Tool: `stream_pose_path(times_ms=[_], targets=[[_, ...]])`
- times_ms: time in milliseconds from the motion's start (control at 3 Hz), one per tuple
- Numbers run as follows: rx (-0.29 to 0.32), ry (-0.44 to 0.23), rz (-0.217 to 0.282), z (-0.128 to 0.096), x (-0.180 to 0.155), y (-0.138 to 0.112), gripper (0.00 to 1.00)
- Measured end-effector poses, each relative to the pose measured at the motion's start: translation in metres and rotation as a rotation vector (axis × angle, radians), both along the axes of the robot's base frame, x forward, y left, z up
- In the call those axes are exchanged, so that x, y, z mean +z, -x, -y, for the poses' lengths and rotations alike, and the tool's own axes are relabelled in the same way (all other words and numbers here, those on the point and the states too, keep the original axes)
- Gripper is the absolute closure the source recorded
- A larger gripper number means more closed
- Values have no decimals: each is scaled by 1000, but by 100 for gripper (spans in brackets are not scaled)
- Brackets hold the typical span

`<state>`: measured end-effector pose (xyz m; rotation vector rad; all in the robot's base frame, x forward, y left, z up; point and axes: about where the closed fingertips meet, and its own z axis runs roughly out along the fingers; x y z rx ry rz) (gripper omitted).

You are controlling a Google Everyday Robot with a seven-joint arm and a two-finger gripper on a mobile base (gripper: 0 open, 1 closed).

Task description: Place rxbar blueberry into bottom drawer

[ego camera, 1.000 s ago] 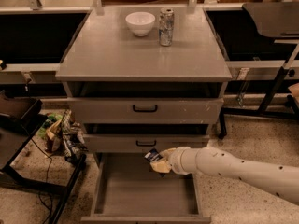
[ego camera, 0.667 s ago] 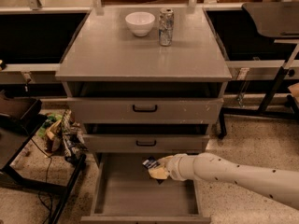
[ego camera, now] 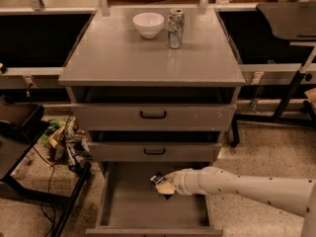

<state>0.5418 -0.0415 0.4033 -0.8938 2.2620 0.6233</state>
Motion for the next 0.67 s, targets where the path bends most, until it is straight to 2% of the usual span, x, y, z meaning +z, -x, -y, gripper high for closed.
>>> stream_pose_path(times_ms=[333,667], targets=[[-21,8,-48,13,-80,-7,100],[-59,21,-74,33,-140,-25,100]])
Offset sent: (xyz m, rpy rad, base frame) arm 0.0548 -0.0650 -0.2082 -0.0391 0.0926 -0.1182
